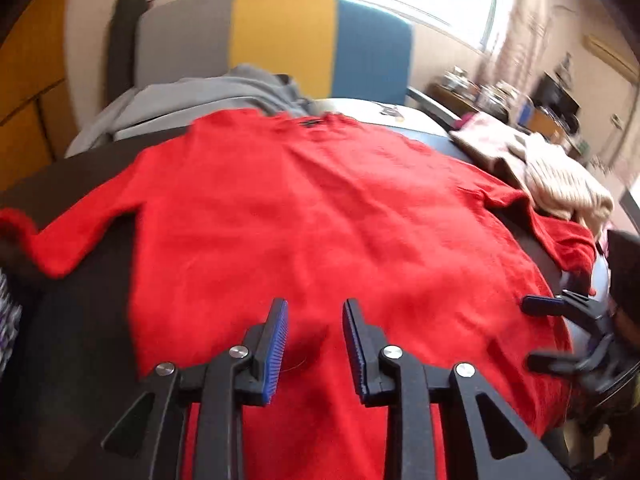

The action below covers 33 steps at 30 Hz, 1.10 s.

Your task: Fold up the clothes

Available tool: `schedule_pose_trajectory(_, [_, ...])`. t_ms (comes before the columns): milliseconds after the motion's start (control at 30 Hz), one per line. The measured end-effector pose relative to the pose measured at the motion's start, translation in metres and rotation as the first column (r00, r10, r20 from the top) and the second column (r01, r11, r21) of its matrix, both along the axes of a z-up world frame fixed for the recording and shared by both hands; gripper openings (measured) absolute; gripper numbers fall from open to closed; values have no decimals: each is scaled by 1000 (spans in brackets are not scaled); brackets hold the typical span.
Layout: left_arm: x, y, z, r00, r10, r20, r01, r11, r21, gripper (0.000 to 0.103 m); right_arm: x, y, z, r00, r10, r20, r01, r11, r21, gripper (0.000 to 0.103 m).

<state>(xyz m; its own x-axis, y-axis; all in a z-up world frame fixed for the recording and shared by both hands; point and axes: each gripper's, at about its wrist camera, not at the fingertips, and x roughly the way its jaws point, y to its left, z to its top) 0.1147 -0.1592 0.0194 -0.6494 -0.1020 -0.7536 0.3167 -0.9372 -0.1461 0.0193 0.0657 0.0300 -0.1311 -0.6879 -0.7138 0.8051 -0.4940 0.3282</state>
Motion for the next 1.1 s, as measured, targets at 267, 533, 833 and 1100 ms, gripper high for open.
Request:
schedule_pose_trajectory(267, [-41,20,-27,997,-53,59,52,998,17,28,-51,161,42,853,-519,51,521,844,-123,103])
schedule_pose_trajectory(533, [-38,18,-32,998,-51,31,49,997,54,29,-84,249,23,609,-789,87,792,610,-11,102])
schedule_pose_trajectory(833, [-36,17,-34,999,-40,4,40,995,87,29,-102,225,-3,605,-786,-127,793,581,182,44])
schedule_pose_trajectory(1100, [-33,8,-36,999,-37,-25,40,986,163,29,-134,238,32,566,-824,26,824,567,10,32])
